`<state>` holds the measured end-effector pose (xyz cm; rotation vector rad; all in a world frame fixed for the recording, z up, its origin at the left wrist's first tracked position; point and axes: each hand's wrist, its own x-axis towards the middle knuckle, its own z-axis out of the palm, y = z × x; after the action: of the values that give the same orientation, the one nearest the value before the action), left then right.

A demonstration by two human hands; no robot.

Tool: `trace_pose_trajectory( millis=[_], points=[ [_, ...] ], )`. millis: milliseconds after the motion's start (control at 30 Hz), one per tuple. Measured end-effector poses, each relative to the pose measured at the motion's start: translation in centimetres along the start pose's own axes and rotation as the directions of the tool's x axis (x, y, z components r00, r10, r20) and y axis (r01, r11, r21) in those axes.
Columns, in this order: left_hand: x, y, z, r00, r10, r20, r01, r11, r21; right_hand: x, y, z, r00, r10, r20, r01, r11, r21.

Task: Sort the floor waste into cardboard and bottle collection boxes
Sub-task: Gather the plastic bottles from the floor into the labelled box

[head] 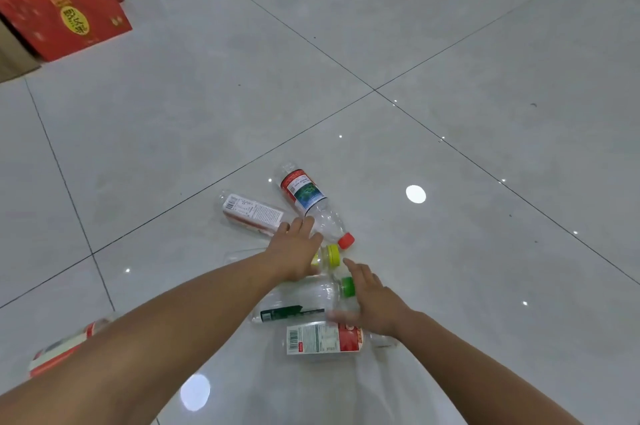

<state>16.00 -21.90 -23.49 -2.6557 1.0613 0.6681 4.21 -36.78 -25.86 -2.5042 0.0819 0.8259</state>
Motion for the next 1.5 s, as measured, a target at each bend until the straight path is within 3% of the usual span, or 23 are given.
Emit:
trace_pose_trajectory(
  millis=[133, 200, 300, 467, 567, 767, 967, 1133, 1233, 1333, 1400, 1500],
  points=[
    [0.3, 0.5, -0.2, 0.999, -0.042, 0.011, 0.042, 0.999, -0.013, 1.4, -1.0, -0.5, 1.0, -0.006, 0.006, 0.006, 0.994, -0.111],
    [0.2, 1.0, -0.2, 0.999, -0.039, 0.015, 0.039, 0.999, -0.005, 2.0, -1.5, -0.3, 0.999, -0.003, 0.05, 0.007, 0.996, -0.086],
    [0.2, 1.2, -0.2, 0.999, 0.016, 0.041, -0.019, 0.997, 0.077, 2.5, -2.1, 0.3, 0.991, -0.015, 0.134, 0.019, 0.999, -0.031],
    [-0.6, 1.1, -0.3, 0.99, 0.066, 0.128, -0.087, 0.982, 0.167, 1.7, -2.2, 1.4, 0.977, 0.024, 0.212, 0.016, 0.982, -0.187],
    [-1.0, 1.2, -0.4, 0.985, 0.025, 0.169, -0.047, 0.991, 0.126, 1.0, -1.4, 1.5, 0.983, 0.079, 0.168, -0.033, 0.965, -0.259],
    [-1.1, 2.3, -3.2, 0.994, -0.036, 0.099, 0.03, 0.998, 0.059, -0.3, 0.2, 0.7, 0.991, 0.126, -0.051, -0.136, 0.906, -0.401],
    [-1.2, 2.7, -6.6, 0.988, -0.149, -0.04, 0.145, 0.986, -0.087, -2.7, 1.8, -0.7, 0.955, 0.278, -0.106, -0.295, 0.928, -0.227],
    [-2.1, 1.7, -10.2, 0.942, -0.299, -0.149, 0.258, 0.934, -0.246, -4.7, 4.2, -0.8, 0.876, 0.465, -0.123, -0.454, 0.884, 0.113],
    [-2.5, 1.1, -12.2, 0.92, -0.361, -0.151, 0.291, 0.889, -0.353, -5.8, 4.9, -0.5, 0.809, 0.583, -0.071, -0.499, 0.746, 0.44],
    [-3.0, 1.2, -13.2, 0.901, -0.426, -0.084, 0.33, 0.799, -0.503, -7.4, 5.3, -0.7, 0.751, 0.66, 0.029, -0.418, 0.441, 0.794],
    [-3.2, 2.0, -13.8, 0.903, -0.428, 0.021, 0.317, 0.635, -0.704, -8.7, 5.5, -1.3, 0.706, 0.69, 0.157, -0.358, 0.157, 0.921],
    [-2.7, 4.2, -14.3, 0.92, -0.356, 0.165, 0.279, 0.297, -0.913, -10.6, 5.8, -2.7, 0.698, 0.626, 0.347, -0.212, -0.282, 0.936]
  ],
)
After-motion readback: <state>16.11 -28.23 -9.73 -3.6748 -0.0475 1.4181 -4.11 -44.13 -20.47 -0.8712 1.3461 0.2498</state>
